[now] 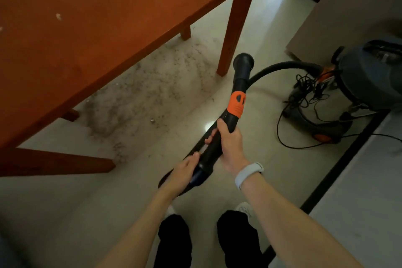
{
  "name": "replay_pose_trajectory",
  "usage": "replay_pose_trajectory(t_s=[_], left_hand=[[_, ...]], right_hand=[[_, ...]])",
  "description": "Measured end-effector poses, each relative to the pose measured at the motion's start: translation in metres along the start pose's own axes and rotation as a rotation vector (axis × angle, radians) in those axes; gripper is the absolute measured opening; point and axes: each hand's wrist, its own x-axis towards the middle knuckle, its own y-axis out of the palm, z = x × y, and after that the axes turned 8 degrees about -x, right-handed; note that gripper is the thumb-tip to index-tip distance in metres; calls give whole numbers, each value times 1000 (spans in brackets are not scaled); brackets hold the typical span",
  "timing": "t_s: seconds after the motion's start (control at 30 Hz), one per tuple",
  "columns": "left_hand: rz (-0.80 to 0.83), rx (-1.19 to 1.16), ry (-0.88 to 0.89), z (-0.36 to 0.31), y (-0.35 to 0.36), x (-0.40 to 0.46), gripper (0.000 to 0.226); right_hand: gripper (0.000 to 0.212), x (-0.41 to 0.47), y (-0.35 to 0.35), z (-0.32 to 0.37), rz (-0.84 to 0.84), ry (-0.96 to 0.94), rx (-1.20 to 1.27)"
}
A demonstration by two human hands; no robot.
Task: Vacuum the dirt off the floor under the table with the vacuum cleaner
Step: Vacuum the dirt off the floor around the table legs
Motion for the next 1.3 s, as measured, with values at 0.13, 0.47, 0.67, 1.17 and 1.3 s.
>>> replay_pose_trajectory(t_s=[0.13, 0.47, 0.67, 1.17, 1.3], left_hand=[[26, -6, -18, 53, -68, 2, 23], [-10, -236, -61, 142, -146, -9, 33], [-175, -732, -196, 179, -155, -25, 47], [-457, -927, -269, 230, -177, -14, 42], [-517, -851, -302, 230, -171, 0, 37]], right_hand=[[10, 12, 69, -48, 125, 97, -28], [14, 29, 180, -129, 374, 289, -258], [37, 18, 193, -174, 501, 339, -603], [41, -52, 121, -277, 945, 122, -1218], [46, -54, 117, -281, 715, -242, -1518]])
